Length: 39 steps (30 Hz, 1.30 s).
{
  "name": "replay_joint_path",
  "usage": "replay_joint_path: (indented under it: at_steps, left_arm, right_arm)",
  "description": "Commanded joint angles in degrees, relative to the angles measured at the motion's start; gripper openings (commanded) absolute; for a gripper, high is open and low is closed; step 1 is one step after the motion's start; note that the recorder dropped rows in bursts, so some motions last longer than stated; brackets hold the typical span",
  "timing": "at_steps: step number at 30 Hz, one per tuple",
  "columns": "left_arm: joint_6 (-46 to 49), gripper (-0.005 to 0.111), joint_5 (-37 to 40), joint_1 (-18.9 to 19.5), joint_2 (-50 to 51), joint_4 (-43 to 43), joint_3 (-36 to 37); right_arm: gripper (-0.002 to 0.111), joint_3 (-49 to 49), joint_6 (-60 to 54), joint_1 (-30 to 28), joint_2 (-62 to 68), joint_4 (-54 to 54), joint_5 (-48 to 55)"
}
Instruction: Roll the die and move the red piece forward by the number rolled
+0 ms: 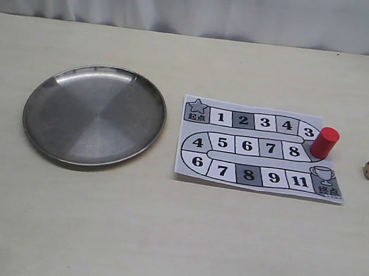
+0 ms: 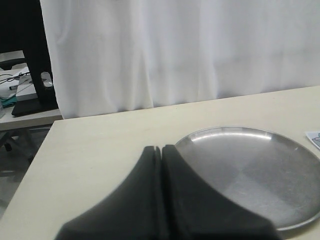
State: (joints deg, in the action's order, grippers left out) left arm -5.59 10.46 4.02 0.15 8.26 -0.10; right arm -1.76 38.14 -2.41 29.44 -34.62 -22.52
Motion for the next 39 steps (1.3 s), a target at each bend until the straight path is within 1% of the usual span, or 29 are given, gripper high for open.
replay_joint_path:
  at_steps: [1,4,8,11,12,21,24,28,32,36,39]
  left_arm:
    - [-0.1,0.0,-0.5,0.3,-0.1,0.0,0.1]
    - [-0.1,0.0,-0.5,0.3,-0.1,0.0,0.1]
    - [-0.1,0.0,-0.5,0.3,-0.1,0.0,0.1]
    - [-0.1,0.0,-0.5,0.3,-0.1,0.0,0.1]
    - [-0.1,0.0,-0.5,0.3,-0.1,0.0,0.1]
    - [-0.1,0.0,-0.5,0.3,-0.1,0.0,0.1]
    - [-0.1,0.0,-0.5,0.3,-0.1,0.0,0.1]
    - [-0.1,0.0,-0.5,0.3,-0.1,0.0,0.1]
    - [-0.1,0.0,-0.5,0.3,-0.1,0.0,0.1]
    - [-0.1,0.0,-0.5,0.3,-0.1,0.0,0.1]
    - [-0.1,0.0,-0.5,0.3,-0.1,0.0,0.1]
  right_arm:
    - [0.006,1.8,6.4,-0.1,-1.3,-4.5,-1.4]
    - [0.006,1.8,0.8,-0.1,-1.8,5.3,1.7]
    - [0.006,1.8,-13.8,-0.1,-1.9,20.0,5.7]
    - [0.006,1.8,-19.0,-0.1,-1.9,30.1,7.7]
    - [0.006,1.8,-19.6,-0.1,-1.9,31.8,8.3]
    - [0.006,1.8,-19.6,-0.1,-1.9,32.4,9.9]
    - [0.006,1.8,-19.3,-0.1,-4.2,32.4,11.4]
    - [0.006,1.8,-19.3,-0.1,-12.3,32.4,16.3]
    - [0.006,1.8,-19.4,-0.1,-21.5,31.7,23.5]
    - [0.006,1.8,-19.5,-0.1,-28.0,24.4,30.8]
    - [0.006,1.8,-19.5,-0.1,-29.4,22.7,33.7]
